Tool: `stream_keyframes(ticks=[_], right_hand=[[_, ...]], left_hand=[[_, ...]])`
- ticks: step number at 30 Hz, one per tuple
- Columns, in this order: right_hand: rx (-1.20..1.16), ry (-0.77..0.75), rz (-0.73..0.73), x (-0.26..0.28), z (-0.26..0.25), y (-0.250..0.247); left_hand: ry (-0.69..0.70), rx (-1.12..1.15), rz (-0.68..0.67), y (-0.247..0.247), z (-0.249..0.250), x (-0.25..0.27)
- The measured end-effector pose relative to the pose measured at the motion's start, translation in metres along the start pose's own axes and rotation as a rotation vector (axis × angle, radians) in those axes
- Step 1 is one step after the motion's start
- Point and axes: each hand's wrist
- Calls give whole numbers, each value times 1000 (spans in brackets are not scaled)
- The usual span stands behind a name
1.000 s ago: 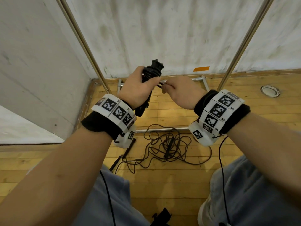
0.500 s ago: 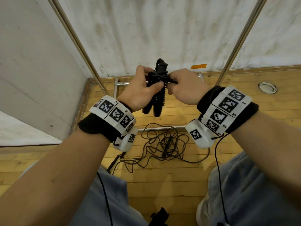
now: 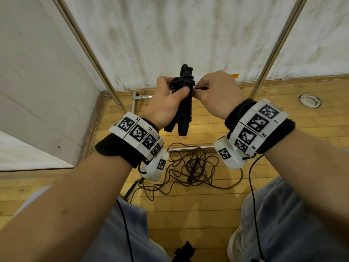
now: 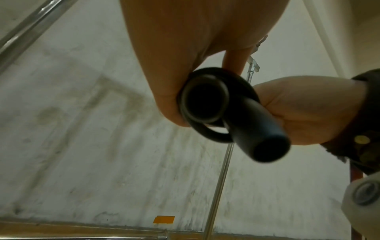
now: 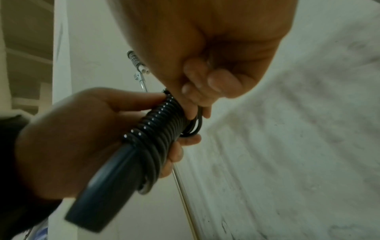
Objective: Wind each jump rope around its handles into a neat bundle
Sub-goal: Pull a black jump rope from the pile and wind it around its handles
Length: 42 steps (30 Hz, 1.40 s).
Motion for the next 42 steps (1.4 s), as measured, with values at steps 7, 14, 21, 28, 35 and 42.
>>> stream_keyframes(ticks=[7,14,21,28,35,42], right_hand=[[108,-51,30,2,-2,8],[125,-52,42,1,-3,11],[98,-72,63,5,-3,13],[41,-105,116,5,0,14],[-155,38,7,6,-1,14],[-111,-13,14,6,-7,7]], left_hand=[[77,-163,53,0,1,0],[168,-394,83,1,-3,2],[154,-305,106,-1,0,2],[-80,-18,51,-8,6,-6],[64,-213,156,-6,-3,-6],[113,-431,119,1,-4,-3]])
Point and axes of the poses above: each hand's wrist, its own x-axis away from the middle knuckle, its own y-axis out of the palm, z = x × y, and after that the axes turned 2 degrees about -y, right-handed
